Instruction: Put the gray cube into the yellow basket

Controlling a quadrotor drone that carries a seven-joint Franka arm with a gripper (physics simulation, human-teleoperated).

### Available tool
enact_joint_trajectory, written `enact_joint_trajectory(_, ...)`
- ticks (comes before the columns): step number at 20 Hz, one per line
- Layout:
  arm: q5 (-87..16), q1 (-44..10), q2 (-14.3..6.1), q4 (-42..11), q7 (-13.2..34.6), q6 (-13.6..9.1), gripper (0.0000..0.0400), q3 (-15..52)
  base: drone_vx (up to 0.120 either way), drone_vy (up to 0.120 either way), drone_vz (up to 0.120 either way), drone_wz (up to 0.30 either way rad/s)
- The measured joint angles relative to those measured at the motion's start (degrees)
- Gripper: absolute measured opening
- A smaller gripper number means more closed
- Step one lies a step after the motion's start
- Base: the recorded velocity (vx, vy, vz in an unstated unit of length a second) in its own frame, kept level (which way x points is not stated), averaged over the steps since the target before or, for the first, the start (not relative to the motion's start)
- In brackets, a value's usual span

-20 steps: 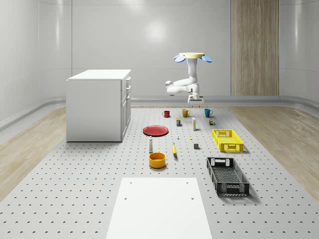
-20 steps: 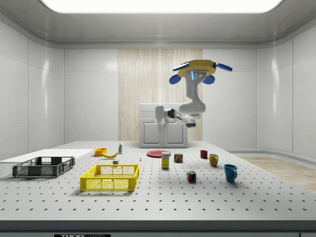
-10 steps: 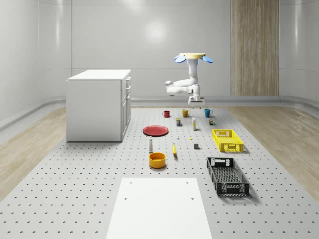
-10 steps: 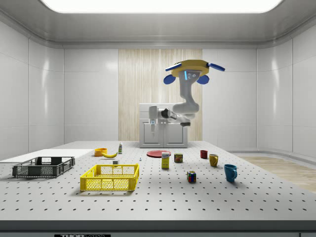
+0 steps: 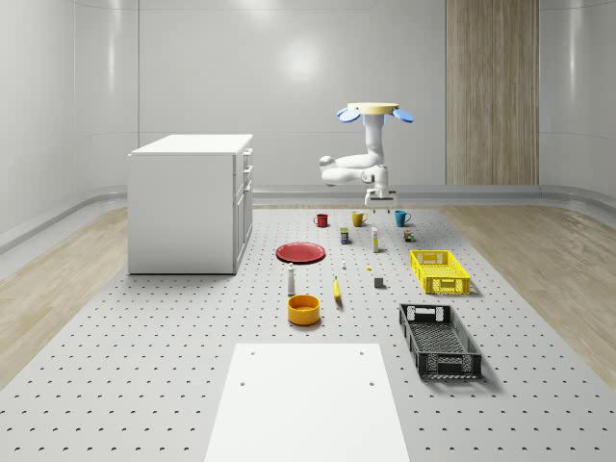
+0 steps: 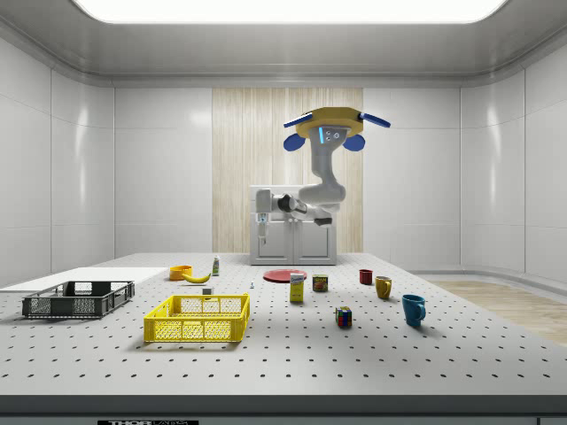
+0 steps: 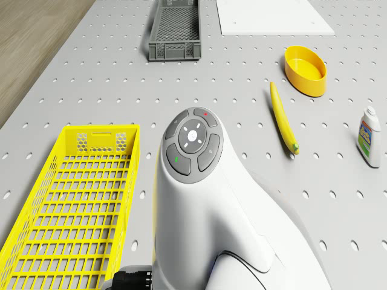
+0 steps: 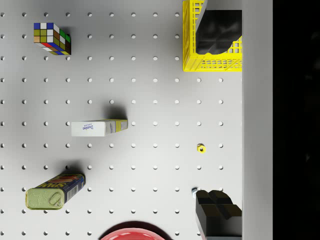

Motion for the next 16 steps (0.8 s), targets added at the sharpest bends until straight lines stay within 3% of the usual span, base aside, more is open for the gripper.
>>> enact_joint_trajectory(5, 0.40, -0.22, -0.89, 0.05, 0.20, 0.83, 0.0400, 0.18, 0.120, 0.000, 0.000, 0.000)
enact_joint_trajectory(16, 1.18, -0.66, -2.69, 0.14, 0.58, 2.50, 0.0400, 0.53, 0.120, -0.113, 0.000, 0.000)
